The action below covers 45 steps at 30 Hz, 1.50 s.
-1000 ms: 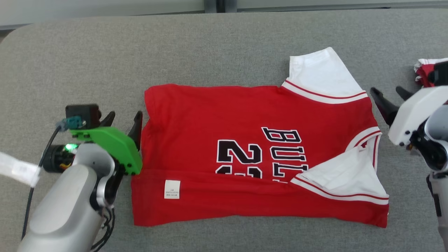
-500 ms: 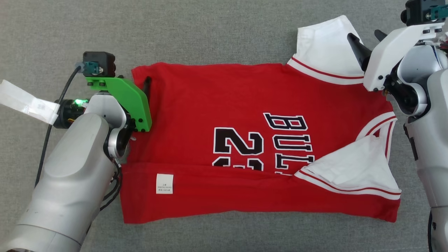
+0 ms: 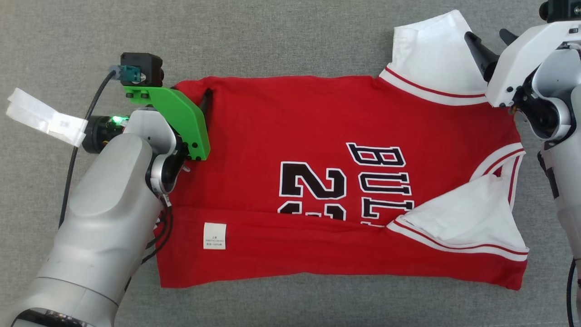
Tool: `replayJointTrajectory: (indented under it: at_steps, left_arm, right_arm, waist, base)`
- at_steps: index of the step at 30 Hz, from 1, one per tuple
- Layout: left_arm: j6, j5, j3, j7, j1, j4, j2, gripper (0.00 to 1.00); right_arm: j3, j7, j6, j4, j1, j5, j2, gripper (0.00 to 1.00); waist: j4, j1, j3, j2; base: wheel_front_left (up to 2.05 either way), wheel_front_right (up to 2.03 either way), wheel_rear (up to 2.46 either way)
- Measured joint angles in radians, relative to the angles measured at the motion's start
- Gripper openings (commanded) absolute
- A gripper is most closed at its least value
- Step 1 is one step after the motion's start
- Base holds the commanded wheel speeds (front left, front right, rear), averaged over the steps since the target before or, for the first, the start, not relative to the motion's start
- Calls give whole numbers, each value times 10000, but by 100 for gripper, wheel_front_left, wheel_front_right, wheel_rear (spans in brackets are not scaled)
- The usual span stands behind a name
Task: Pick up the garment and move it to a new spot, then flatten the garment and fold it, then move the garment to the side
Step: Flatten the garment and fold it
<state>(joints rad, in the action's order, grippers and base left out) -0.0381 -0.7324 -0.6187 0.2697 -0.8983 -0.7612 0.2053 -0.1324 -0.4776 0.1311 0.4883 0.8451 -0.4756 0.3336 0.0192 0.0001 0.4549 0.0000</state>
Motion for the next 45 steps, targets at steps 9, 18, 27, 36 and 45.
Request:
replayJointTrajectory:
  at_steps: [9, 18, 27, 36, 45]
  left_arm:
    - [-65, 130, -115, -656, -147, -276, -215, 0]
    - [-234, 472, -288, -1588, -156, -426, -263, 0]
    - [-178, 591, -483, -2274, 57, -81, -433, 0]
    - [-146, 662, -627, -2619, 41, 251, -598, 0]
    - [-61, 663, -790, -2811, -24, 412, -901, 0]
  right_arm:
    - [-123, 90, 0, 0, 38, -205, 267, 100]
    - [-476, -347, 0, -201, 435, 301, 963, 100]
    - [-713, -1062, 0, -654, 416, 487, 1461, 100]
    - [-493, -1062, 2, -63, 481, 840, 1239, 100]
    - [88, -1039, -4, 920, 1067, 1193, 972, 100]
  waist:
    - [28, 0, 135, 0]
    - [302, 0, 237, 0]
    - [611, 0, 468, 0]
    - [971, 0, 743, 0]
    - [1411, 0, 978, 0]
  base:
    - [0, 0, 0]
    - [0, 0, 0]
    - [0, 0, 0]
    - [0, 0, 0]
    - [0, 0, 0]
